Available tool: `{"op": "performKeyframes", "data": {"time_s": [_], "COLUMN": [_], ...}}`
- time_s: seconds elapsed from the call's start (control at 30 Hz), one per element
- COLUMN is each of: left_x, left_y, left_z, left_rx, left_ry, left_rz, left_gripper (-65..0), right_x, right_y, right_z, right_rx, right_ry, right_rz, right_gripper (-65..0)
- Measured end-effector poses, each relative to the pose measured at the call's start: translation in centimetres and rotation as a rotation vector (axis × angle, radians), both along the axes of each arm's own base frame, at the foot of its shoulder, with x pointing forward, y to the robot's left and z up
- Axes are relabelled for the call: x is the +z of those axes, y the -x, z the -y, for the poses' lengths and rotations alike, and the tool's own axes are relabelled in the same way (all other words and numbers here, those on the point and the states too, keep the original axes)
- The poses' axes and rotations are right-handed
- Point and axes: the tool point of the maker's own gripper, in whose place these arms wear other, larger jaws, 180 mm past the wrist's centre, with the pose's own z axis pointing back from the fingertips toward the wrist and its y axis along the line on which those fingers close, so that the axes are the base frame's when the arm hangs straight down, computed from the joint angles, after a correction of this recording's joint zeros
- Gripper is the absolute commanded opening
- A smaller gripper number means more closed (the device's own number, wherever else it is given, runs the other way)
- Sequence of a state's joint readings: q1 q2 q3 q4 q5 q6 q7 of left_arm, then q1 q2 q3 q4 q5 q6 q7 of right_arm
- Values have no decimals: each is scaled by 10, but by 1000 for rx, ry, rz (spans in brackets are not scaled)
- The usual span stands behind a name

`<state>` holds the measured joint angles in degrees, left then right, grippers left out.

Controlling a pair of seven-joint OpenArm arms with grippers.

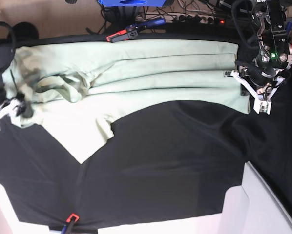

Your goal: Fold the T-shirt properly

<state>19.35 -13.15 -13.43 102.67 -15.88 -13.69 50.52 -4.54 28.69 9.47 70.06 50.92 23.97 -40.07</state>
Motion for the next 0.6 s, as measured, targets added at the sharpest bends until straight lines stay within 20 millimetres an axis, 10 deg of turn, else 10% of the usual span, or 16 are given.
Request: {"op": "performKeyframes", "data": {"time_s": [0.1, 0.27, 0.4, 0.6], "left_x": [11, 31, 31, 28], "left_y": [4, -14, -11, -9], "left_z": [-31, -47, -50, -49], "left_rx": [83, 129, 133, 135], "left_ry": [-40, -43, -55, -52], "left_rz": [23, 100, 92, 81], "left_gripper": [-292, -292, -292, -292], "right_x": [22, 34, 9, -10], "right_y": [-11, -36, -45, -50], "right_z": [1, 7, 16, -27], "right_rx": [23, 24, 91, 207], "right_ry": [15, 29, 204, 242], "right_rz": [38, 45, -86, -123], "right_gripper": [-283, -279, -277, -277]}}
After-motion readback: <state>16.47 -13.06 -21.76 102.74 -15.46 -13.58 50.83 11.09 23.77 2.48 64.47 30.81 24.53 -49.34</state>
